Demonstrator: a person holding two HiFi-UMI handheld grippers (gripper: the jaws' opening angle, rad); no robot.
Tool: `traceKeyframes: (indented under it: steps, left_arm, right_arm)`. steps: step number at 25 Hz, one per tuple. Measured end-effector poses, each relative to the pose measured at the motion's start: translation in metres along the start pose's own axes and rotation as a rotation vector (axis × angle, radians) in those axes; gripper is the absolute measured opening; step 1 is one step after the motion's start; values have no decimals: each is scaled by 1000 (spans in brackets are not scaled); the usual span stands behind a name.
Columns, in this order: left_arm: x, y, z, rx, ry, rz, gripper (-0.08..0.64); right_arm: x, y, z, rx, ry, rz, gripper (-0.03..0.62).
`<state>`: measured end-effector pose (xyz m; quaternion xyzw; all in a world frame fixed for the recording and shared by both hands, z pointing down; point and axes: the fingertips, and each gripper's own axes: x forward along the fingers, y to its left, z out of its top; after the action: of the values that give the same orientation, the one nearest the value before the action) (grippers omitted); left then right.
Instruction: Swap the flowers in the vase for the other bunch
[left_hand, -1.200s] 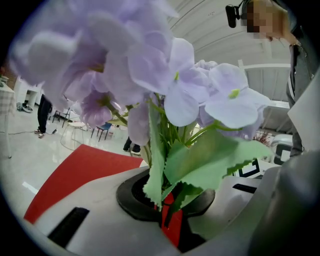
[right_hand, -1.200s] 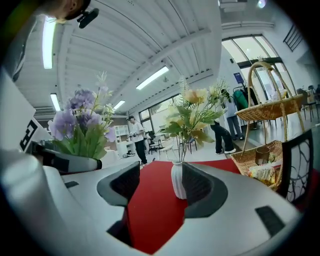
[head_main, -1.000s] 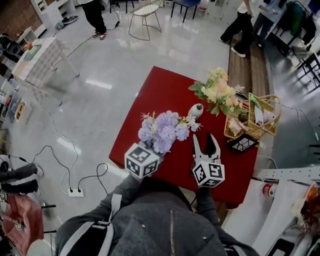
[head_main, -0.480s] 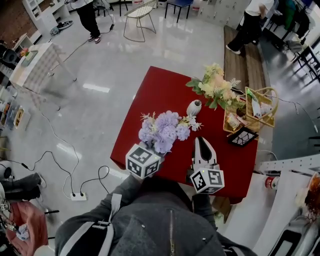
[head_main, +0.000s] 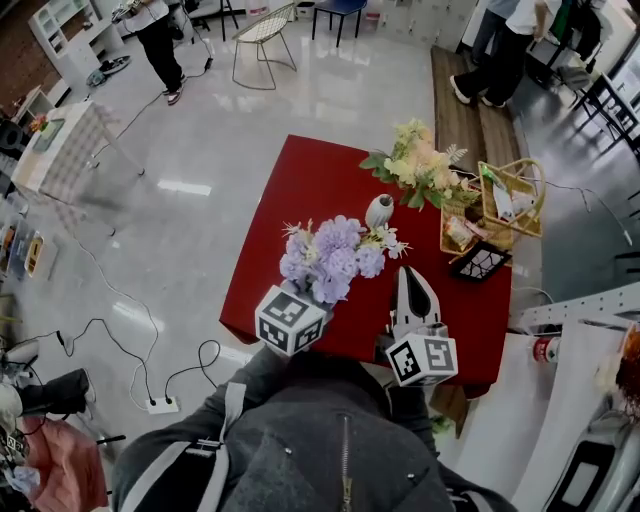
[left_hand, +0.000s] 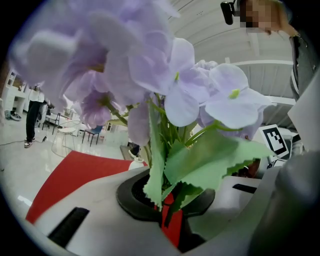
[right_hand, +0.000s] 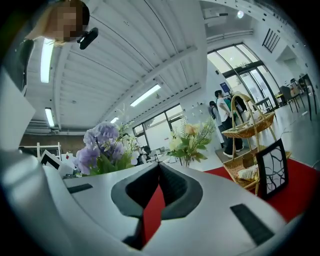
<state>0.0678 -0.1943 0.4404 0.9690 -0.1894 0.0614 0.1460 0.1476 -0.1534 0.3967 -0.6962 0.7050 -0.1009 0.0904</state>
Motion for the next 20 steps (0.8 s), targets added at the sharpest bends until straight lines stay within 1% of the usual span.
traceKeyframes:
  steps: [7,11,14,20]
  left_arm:
    - [14,-4,8,26,-11,-21,48]
    - [21,-4,8,39,-11,-24,48]
    - [25,-3,8,34,-17,-25,48]
    - [27,-2,9,22,-25,-25,48]
  right_arm:
    - [-11,-15,20,6,-45,-69,11]
    - [-16,-21,32,8,-72,-89,11]
    - [-17,-25,35,5,-73,-93,11]
    - [-21,-41,34,7,-62,-127,11]
